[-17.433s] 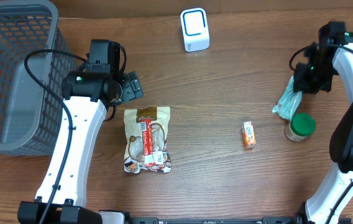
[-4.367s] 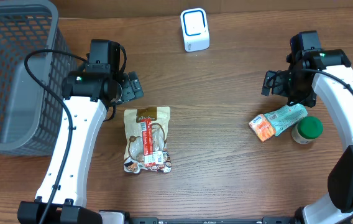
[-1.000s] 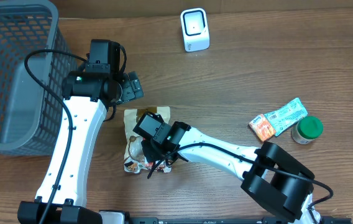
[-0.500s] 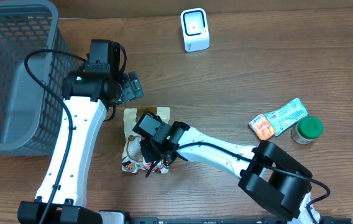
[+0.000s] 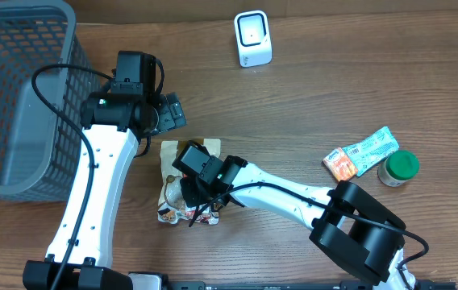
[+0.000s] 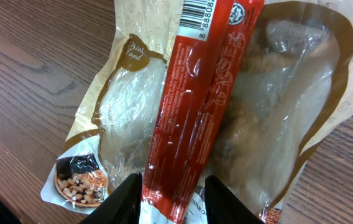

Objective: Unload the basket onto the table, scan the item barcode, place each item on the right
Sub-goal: 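Lower the right gripper and grasp the red sausage sticks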

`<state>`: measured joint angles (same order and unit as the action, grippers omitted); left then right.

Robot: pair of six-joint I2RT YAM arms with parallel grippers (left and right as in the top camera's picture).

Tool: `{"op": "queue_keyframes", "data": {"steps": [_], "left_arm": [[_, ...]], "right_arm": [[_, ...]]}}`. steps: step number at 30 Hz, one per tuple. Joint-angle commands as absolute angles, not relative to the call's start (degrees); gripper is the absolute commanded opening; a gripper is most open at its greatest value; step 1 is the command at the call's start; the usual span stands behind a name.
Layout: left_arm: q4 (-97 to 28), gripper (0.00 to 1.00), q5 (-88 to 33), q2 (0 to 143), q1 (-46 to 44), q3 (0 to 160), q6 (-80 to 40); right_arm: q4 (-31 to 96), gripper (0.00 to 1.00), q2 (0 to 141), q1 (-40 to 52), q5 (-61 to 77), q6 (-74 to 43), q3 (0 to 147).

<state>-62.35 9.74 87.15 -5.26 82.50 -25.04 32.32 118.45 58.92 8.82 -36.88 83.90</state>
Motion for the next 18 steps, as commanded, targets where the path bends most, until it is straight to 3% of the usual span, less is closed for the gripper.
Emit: {"op": "queue_keyframes", "data": {"steps": [1,18], "left_arm": [[-62.3,1.00,10.7,86.9,-5.3,83.0,-24.2],[-62.3,1.00,10.7,86.9,-5.3,83.0,-24.2]], "right_arm": [[32.1,0.34,118.7,59.1,9.0,-36.9,84.0],[33.1,0.25,119.5,59.1,8.2,-36.9,82.9]]}}
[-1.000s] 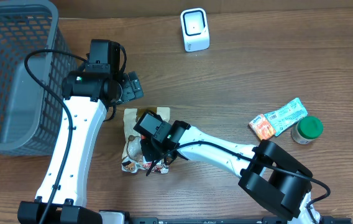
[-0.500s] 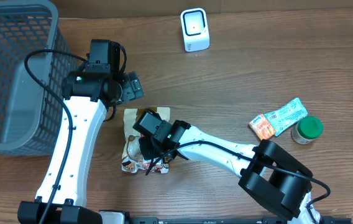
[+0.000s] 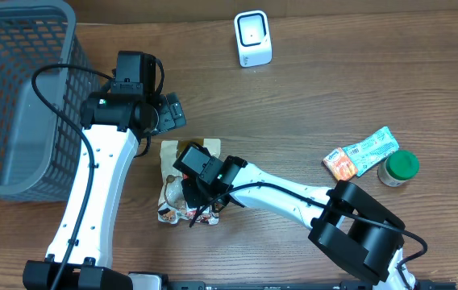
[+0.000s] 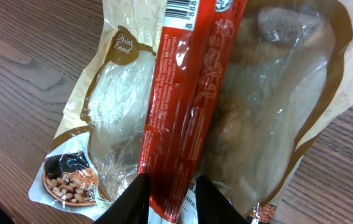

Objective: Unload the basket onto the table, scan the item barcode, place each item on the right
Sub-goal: 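Lower the right gripper and grasp the red sausage sticks, then pull the red sausage sticks out of the snack bag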

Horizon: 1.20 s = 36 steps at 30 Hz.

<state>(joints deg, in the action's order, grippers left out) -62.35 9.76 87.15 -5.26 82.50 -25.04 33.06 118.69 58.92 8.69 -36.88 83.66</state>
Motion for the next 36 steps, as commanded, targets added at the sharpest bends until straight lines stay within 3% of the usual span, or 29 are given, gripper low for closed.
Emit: {"op": "queue_keyframes", "data": {"steps": [1,7,10,25,36], "left_arm": [[-62.3,1.00,10.7,86.9,-5.3,83.0,-24.2],[-62.3,1.00,10.7,86.9,-5.3,83.0,-24.2],[-62.3,1.00,10.7,86.9,-5.3,83.0,-24.2],[-62.3,1.00,10.7,86.9,-5.3,83.0,-24.2],[-62.3,1.00,10.7,86.9,-5.3,83.0,-24.2]], "right_arm": [[33.1,0.25,119.5,59.1,8.2,-36.9,82.9],[33.9,0.22,119.5,59.1,8.2,-36.9,82.9],[34.0,0.04,119.5,59.1,8.2,-36.9,82.9],[35.6,0.04,118.9,59.0,8.6,-36.9,83.0],[39.4,0.04,108.7,57.9,8.6,-36.8,83.0]]}}
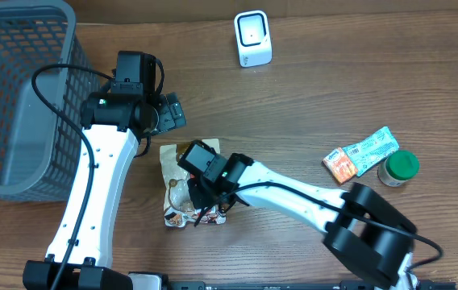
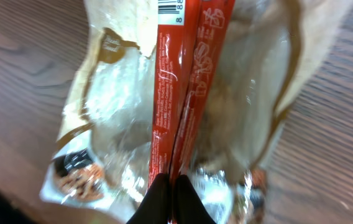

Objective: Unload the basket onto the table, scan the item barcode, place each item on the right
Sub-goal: 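Pull the red sausage sticks out of the snack bag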

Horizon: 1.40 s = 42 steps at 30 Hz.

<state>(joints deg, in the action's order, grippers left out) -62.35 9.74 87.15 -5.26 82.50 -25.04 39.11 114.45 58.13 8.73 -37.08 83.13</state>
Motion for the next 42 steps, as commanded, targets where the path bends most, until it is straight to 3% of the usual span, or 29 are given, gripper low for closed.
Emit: {"op": "queue_keyframes", "data": {"steps": [1,21,31,42], "left_arm": [[-62.3,1.00,10.7,86.9,-5.3,83.0,-24.2],[-62.3,1.00,10.7,86.9,-5.3,83.0,-24.2],[-62.3,1.00,10.7,86.9,-5.3,83.0,-24.2],[-62.3,1.00,10.7,86.9,-5.3,83.0,-24.2]], "right_arm": [[39.7,0.04,107.8,57.9,8.6,-36.4,83.0],[61.4,0.04,97.9,48.0,0.6,-32.7,82.9],[66.4,0.04,96.2,42.9,-0.4,-32.5,82.9],[68.1,0.04,82.2,39.1,2.8,-32.5,82.9]]}}
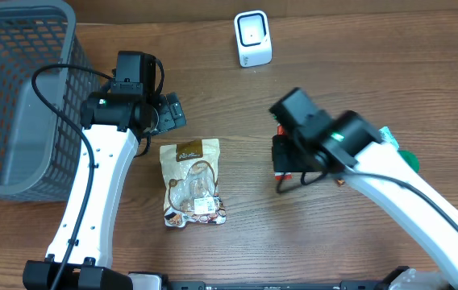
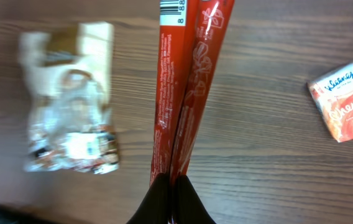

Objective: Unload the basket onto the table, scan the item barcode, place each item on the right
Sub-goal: 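Pull the red sausage sticks out of the snack bag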

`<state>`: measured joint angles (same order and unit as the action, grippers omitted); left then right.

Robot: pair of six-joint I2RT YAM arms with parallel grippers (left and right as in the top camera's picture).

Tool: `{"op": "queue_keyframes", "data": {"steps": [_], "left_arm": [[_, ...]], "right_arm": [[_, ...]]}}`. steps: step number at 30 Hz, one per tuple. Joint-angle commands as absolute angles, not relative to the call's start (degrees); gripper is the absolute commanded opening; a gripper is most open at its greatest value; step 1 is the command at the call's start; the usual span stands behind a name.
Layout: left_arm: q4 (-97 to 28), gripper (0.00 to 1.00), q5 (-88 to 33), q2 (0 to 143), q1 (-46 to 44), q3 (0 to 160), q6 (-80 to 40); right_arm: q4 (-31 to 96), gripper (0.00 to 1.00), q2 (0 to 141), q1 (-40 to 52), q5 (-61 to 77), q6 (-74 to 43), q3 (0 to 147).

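My right gripper (image 2: 171, 198) is shut on the lower end of a long red snack packet (image 2: 183, 93), held above the wooden table. The packet's barcode (image 2: 171, 9) shows at its far end, partly cut off by the frame. Overhead, the right gripper (image 1: 289, 157) hangs at the table's middle right, with a strip of the red packet (image 1: 279, 171) showing beneath it. The white scanner (image 1: 253, 38) stands at the back centre, well apart from the packet. My left gripper (image 1: 170, 111) hovers beside the basket; its jaws are not clear.
A clear bag of dried food (image 1: 193, 193) lies flat at the front left. A grey basket (image 1: 19, 97) fills the far left. An orange tissue pack (image 2: 347, 99), a teal packet (image 1: 389, 135) and a green-lidded jar (image 1: 407, 159) sit to the right, partly under my right arm.
My right gripper, shut on the red packet over the bag, has moved right to mid-table with the packet. The bag stays behind on the table, now uncovered.
My right gripper stood open astride the red packet lying on the dried-food bag. Its fingers had narrowed round the packet, then were shut on it. Now the packet hangs clear of the bag, further right. The left arm has stayed still.
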<state>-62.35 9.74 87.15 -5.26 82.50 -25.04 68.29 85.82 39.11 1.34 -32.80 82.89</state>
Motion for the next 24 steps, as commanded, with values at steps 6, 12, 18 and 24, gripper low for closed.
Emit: {"op": "queue_keyframes", "data": {"steps": [6,12,18,24], "left_arm": [[-62.3,1.00,10.7,86.9,-5.3,83.0,-24.2],[-62.3,1.00,10.7,86.9,-5.3,83.0,-24.2],[-62.3,1.00,10.7,86.9,-5.3,83.0,-24.2],[-62.3,1.00,10.7,86.9,-5.3,83.0,-24.2]], "right_arm": [[68.7,0.04,78.0,39.1,8.9,-26.2,82.4],[68.7,0.04,77.7,39.1,14.7,-19.4,79.7],[65.6,0.04,77.7,39.1,14.7,-17.7,74.7],[58.1,0.04,77.7,39.1,20.3,-14.7,69.4]]}}
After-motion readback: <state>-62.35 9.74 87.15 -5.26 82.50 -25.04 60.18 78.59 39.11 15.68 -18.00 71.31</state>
